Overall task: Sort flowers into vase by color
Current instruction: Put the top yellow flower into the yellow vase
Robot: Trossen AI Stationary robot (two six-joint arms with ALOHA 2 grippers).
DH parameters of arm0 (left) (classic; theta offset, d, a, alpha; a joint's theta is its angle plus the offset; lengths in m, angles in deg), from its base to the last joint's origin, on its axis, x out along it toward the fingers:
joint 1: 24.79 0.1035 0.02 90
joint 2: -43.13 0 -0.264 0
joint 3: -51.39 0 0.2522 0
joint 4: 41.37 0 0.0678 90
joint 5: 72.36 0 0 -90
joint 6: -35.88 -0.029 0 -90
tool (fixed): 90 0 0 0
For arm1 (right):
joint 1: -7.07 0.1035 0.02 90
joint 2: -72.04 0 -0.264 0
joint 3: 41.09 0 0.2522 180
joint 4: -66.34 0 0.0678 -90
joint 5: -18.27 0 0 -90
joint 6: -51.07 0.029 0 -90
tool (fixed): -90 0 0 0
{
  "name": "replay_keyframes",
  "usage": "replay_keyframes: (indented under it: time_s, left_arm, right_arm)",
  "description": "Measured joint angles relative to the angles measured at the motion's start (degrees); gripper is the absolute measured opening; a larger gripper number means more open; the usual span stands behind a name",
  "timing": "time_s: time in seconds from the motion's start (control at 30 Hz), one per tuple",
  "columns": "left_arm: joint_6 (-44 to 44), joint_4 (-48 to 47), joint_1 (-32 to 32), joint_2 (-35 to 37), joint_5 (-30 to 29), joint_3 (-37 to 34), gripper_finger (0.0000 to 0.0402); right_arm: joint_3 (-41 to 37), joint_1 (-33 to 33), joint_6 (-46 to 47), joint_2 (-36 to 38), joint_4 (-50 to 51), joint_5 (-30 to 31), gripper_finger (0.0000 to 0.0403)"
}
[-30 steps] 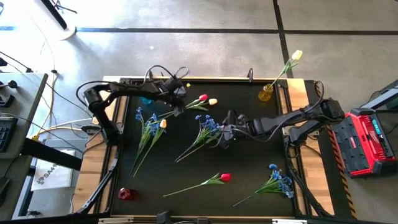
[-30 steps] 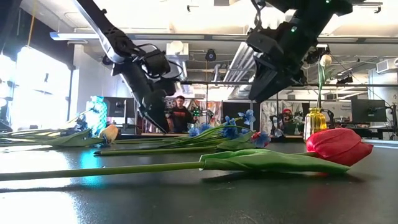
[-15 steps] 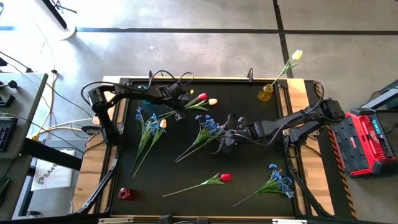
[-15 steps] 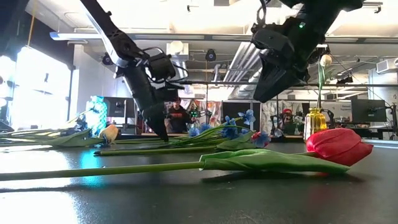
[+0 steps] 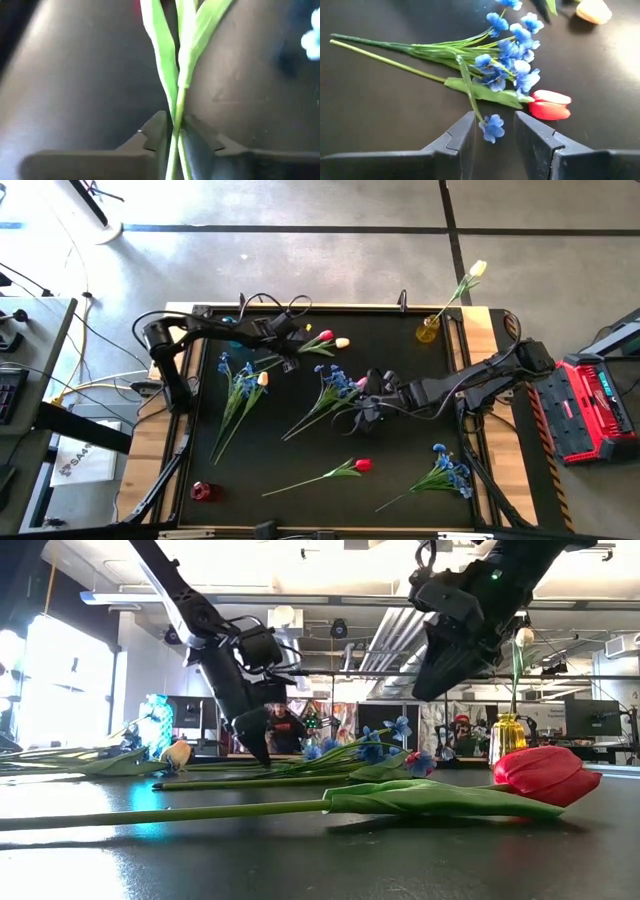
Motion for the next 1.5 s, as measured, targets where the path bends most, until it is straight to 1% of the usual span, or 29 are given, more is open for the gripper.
replay_keyframes:
  time_s: [0.07, 0.1, 0.2, 0.27, 0.33, 0.4, 0.5, 0.6, 0.63, 0.73, 0.8, 0.9, 1.0, 1.13, 1.23, 1.33, 1.43, 1.5]
  left_arm:
    - [0.07, 0.60, 0.21, 0.71, 0.08, 0.02, 0.0014]
    - [0.16, 0.61, 0.32, 0.90, 0.24, 0.02, 0.0008]
    - [1.45, 1.57, 0.43, 1.15, 0.51, 0.02, 0.0010]
    - [2.00, 2.24, 0.64, 1.82, 0.64, 0.02, 0.0009]
    - [2.64, 3.93, 0.64, 2.52, 0.66, 0.04, 0.0003]
    - [3.80, 5.54, 0.64, 3.42, 0.76, 0.00, 0.0002]
    - [5.93, 10.32, 0.64, 5.02, 3.63, 0.02, 0.0001]
    - [8.14, 16.64, 0.10, 5.70, 8.42, 0.04, 0.0001]
    - [8.87, 19.00, -0.30, 5.70, 10.13, 0.04, 0.0000]
    - [10.73, 24.88, -1.56, 5.70, 14.17, 0.04, 0.0000]
    - [11.03, 27.90, -2.56, 5.70, 15.66, 0.04, 0.0000]
    - [10.99, 30.80, -3.59, 5.70, 16.02, 0.04, 0.0000]
    - [10.57, 28.57, -3.66, 5.72, 16.17, 0.09, 0.0000]
    - [7.69, 17.39, -2.69, 5.36, 14.63, 0.11, 0.0003]
    - [4.58, 8.91, -2.71, 5.00, 12.80, 0.02, 0.0017]
    - [0.96, 4.78, -3.47, 4.01, 12.20, -0.13, 0.0039]
    - [-0.91, 7.38, -4.46, 2.35, 12.02, -1.44, 0.0065]
    - [-1.05, 10.47, -4.93, 0.57, 10.23, -2.20, 0.0083]
  right_arm:
    - [0.00, -0.01, 0.40, 0.00, 0.00, 1.06, 0.0124]
    - [0.00, -0.01, 0.44, 0.00, 0.00, 1.35, 0.0124]
    - [0.00, -0.01, 0.49, 0.00, -0.04, 1.89, 0.0124]
    - [-0.02, -0.01, 2.13, 0.00, -0.39, 3.32, 0.0124]
    - [-0.04, 0.40, 4.37, 0.00, -2.91, 6.59, 0.0124]
    - [-0.04, 1.16, 4.95, -0.34, -7.53, 10.33, 0.0124]
    - [-0.02, 2.08, 3.54, -1.64, -12.76, 13.81, 0.0124]
    - [-0.02, 1.97, 4.35, -3.58, -13.84, 16.80, 0.0124]
    - [-0.03, 1.59, 5.39, -4.21, -13.84, 16.58, 0.0124]
    - [-0.04, 0.49, 6.03, -6.37, -16.55, 12.34, 0.0124]
    - [-0.04, 0.19, 5.04, -7.77, -18.24, 10.70, 0.0124]
    - [-0.04, -0.68, 3.95, -8.65, -18.33, 7.86, 0.0124]
    - [-0.04, -1.00, 5.54, -8.68, -15.47, 8.63, 0.0124]
    - [-0.02, -0.39, 8.11, -8.59, -12.83, 8.72, 0.0124]
    - [-0.02, 0.84, 8.39, -8.59, -12.37, 8.49, 0.0124]
    - [-0.02, 1.83, 8.42, -8.57, -12.49, 8.15, 0.0124]
    - [-0.02, 2.50, 9.10, -8.55, -12.62, 8.14, 0.0124]
    - [-0.02, 2.94, 9.47, -8.55, -12.96, 8.17, 0.0124]
